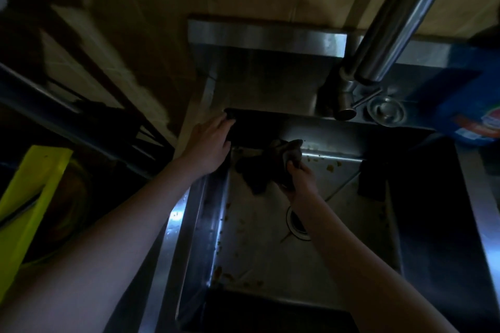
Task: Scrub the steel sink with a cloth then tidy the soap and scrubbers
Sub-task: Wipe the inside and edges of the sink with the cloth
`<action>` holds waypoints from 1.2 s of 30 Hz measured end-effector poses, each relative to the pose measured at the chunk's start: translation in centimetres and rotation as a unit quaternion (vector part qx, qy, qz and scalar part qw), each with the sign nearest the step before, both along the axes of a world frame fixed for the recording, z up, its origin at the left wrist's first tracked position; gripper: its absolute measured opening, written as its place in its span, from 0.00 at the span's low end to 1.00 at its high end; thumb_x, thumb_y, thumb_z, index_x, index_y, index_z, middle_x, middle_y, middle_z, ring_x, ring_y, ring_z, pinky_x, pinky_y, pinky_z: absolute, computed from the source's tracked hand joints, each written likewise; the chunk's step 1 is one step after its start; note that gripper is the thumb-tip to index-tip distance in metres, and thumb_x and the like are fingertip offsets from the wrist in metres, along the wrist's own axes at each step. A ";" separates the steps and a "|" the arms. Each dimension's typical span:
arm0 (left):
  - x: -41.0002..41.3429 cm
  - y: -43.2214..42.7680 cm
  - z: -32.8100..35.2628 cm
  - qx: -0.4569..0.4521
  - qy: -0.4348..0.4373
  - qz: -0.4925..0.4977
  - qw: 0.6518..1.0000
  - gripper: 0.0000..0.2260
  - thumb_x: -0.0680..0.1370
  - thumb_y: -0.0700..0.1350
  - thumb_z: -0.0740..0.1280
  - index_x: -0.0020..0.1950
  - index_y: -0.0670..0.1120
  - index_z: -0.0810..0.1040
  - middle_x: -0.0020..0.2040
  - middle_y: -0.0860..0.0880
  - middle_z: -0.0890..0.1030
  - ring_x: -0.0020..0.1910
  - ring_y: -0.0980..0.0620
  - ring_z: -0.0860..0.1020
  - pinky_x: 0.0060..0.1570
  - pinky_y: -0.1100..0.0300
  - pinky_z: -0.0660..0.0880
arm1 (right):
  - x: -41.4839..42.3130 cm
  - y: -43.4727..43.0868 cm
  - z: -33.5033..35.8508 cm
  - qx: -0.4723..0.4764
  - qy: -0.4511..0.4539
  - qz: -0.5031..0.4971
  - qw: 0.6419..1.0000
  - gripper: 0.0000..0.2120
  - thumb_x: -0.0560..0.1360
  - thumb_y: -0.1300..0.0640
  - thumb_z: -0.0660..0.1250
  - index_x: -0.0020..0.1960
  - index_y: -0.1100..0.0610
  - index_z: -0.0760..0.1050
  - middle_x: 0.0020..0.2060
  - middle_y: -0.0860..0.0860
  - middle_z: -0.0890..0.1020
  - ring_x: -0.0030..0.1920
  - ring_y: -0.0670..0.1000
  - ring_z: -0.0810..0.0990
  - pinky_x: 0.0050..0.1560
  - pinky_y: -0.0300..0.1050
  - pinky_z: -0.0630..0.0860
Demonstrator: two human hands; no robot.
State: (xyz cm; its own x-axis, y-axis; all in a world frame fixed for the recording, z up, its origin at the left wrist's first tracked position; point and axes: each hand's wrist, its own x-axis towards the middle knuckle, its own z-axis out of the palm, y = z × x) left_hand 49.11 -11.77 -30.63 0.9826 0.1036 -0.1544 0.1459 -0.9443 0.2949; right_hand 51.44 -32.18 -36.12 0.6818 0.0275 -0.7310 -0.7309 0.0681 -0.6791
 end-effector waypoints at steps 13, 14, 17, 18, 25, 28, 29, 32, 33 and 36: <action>5.6 0.2 -1.8 0.057 -0.002 -0.046 0.997 0.25 0.77 0.45 0.62 0.73 0.47 0.62 0.74 0.47 0.63 0.69 0.43 0.66 0.66 0.45 0.63 | 6.5 -1.5 -0.1 0.028 0.043 -0.270 0.962 0.07 0.78 0.61 0.60 0.41 0.55 0.71 0.37 0.54 0.76 0.37 0.52 0.76 0.35 0.44 0.74; 5.6 0.2 -1.8 0.064 -0.009 -0.047 0.997 0.25 0.77 0.44 0.62 0.73 0.47 0.63 0.74 0.47 0.63 0.69 0.43 0.67 0.64 0.45 0.63 | 7.2 -2.5 -0.3 0.000 0.037 -0.284 0.958 0.05 0.77 0.61 0.62 0.42 0.56 0.72 0.39 0.54 0.76 0.40 0.54 0.76 0.39 0.44 0.74; 5.4 0.3 -2.0 0.060 -0.020 -0.050 0.997 0.26 0.76 0.42 0.62 0.73 0.48 0.63 0.74 0.48 0.63 0.68 0.44 0.67 0.63 0.46 0.62 | 8.8 -4.1 0.0 -0.023 0.014 -0.323 0.946 0.06 0.77 0.62 0.61 0.53 0.60 0.74 0.42 0.55 0.78 0.48 0.57 0.78 0.49 0.45 0.75; 5.4 0.4 -2.1 0.053 -0.025 -0.051 0.997 0.26 0.75 0.41 0.62 0.73 0.49 0.63 0.74 0.48 0.63 0.68 0.44 0.67 0.63 0.47 0.62 | 9.1 -4.2 -0.2 -0.029 0.018 -0.330 0.943 0.06 0.77 0.62 0.61 0.52 0.59 0.75 0.41 0.55 0.78 0.47 0.57 0.79 0.49 0.47 0.77; 6.1 2.1 -1.7 -0.026 -0.012 -0.092 0.995 0.28 0.74 0.31 0.59 0.73 0.47 0.64 0.74 0.46 0.63 0.70 0.47 0.66 0.69 0.50 0.62 | 7.1 5.3 -2.1 0.134 0.073 -0.205 0.967 0.10 0.78 0.55 0.62 0.58 0.56 0.74 0.49 0.54 0.79 0.45 0.54 0.80 0.39 0.46 0.77; 5.8 2.5 -1.2 -0.062 -0.038 -0.077 0.994 0.27 0.73 0.29 0.59 0.72 0.44 0.66 0.72 0.44 0.65 0.69 0.45 0.68 0.69 0.55 0.62 | 6.7 9.2 -2.3 0.177 0.108 -0.164 0.964 0.20 0.78 0.55 0.62 0.69 0.56 0.67 0.61 0.58 0.75 0.57 0.61 0.77 0.46 0.54 0.77; 5.6 2.5 -1.1 -0.060 -0.045 -0.073 0.995 0.26 0.74 0.29 0.59 0.71 0.43 0.66 0.72 0.44 0.65 0.69 0.44 0.68 0.69 0.54 0.63 | 6.8 9.7 -2.4 0.191 0.122 -0.154 0.962 0.20 0.78 0.56 0.62 0.69 0.56 0.66 0.63 0.59 0.74 0.60 0.62 0.76 0.50 0.57 0.76; 5.0 2.5 -1.0 -0.035 -0.043 -0.073 0.996 0.24 0.75 0.32 0.60 0.71 0.40 0.66 0.73 0.42 0.64 0.67 0.41 0.69 0.67 0.51 0.64 | 6.9 8.4 -1.9 0.217 0.097 -0.158 0.958 0.12 0.79 0.57 0.61 0.61 0.56 0.69 0.51 0.59 0.76 0.49 0.59 0.78 0.51 0.57 0.76; 4.9 2.4 -1.0 -0.027 -0.039 -0.075 0.996 0.23 0.75 0.33 0.61 0.71 0.39 0.66 0.73 0.41 0.64 0.67 0.41 0.70 0.66 0.50 0.66 | 7.1 7.3 -1.7 0.227 0.080 -0.161 0.957 0.08 0.79 0.58 0.60 0.58 0.55 0.71 0.48 0.57 0.76 0.47 0.57 0.77 0.50 0.54 0.76; 4.9 2.1 -1.1 -0.024 -0.028 -0.068 0.997 0.24 0.75 0.34 0.62 0.71 0.39 0.65 0.74 0.41 0.62 0.68 0.40 0.69 0.65 0.48 0.67 | 7.8 2.4 -0.5 0.248 0.046 -0.192 0.948 0.10 0.79 0.58 0.61 0.59 0.58 0.72 0.54 0.58 0.78 0.55 0.59 0.77 0.61 0.54 0.73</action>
State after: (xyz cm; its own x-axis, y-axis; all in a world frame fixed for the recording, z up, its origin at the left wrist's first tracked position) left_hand 54.05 -9.68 -31.76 0.9942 -0.0376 -0.1006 -0.0006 -0.9385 0.3452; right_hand 59.19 -29.79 -36.65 0.6456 0.1467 -0.7494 -0.6417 0.6362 -0.4283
